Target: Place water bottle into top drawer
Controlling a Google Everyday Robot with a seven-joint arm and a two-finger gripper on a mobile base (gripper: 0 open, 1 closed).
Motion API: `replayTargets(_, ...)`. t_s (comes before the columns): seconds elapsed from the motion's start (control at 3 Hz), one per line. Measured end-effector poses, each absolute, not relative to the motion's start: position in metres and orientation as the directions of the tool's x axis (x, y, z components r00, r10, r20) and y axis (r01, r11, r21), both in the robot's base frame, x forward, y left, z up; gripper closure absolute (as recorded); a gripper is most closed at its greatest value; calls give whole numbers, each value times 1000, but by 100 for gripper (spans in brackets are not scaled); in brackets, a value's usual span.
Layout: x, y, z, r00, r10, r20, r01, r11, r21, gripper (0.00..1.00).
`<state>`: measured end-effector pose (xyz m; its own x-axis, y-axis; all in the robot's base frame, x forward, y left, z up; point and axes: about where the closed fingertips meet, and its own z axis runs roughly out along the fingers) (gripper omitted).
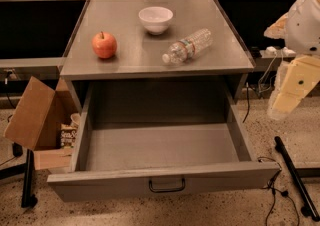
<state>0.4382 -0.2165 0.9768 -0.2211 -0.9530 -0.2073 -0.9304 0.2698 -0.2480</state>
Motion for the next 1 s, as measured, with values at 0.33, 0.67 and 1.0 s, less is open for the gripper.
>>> replayTargets(0.33,456,-210,975,-194,-955,-223,-927,253,-277,0)
replayTargets(0.67,496,-200,972,-112,-960,-256,-927,194,-322,0)
replayTargets(1.0,542,-185,959,-17,-954,-299,-936,121,-331,0)
